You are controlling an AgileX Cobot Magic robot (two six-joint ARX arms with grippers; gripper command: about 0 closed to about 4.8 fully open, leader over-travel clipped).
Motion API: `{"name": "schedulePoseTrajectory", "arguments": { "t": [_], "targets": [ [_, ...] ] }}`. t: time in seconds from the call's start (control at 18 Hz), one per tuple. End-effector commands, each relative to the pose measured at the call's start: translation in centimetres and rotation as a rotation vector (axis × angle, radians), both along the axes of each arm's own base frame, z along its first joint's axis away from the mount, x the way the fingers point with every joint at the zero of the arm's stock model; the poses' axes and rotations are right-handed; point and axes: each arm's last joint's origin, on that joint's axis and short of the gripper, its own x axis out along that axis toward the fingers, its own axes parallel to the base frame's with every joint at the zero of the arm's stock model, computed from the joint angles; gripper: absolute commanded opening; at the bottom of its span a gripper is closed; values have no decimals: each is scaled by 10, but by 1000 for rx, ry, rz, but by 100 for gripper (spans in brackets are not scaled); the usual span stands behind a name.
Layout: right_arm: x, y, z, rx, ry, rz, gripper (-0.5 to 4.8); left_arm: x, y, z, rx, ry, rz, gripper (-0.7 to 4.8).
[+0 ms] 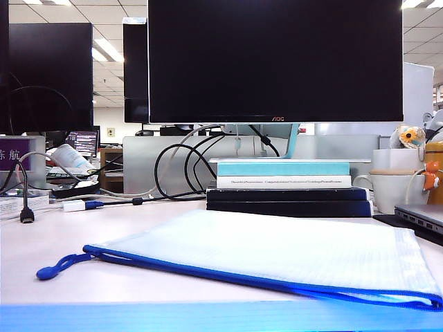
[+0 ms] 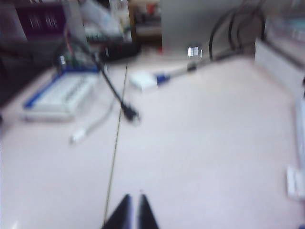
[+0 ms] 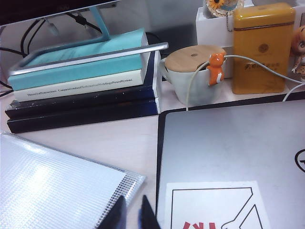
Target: Pick up the transparent plastic file bag with a blue zipper and open its zipper.
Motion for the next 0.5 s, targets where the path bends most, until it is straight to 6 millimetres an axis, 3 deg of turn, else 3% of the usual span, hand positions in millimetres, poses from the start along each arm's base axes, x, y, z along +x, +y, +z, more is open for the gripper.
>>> {"name": "schedulePoseTrajectory", "arguments": {
  "t": [0.06,0.5],
  "targets": [
    [0,0,-2,5,10,-2,45,0,1,-2,-8,20,26,36],
    [0,0,-2,5,10,-1,45,0,0,-2,-10,21,16,36]
  ]
}}
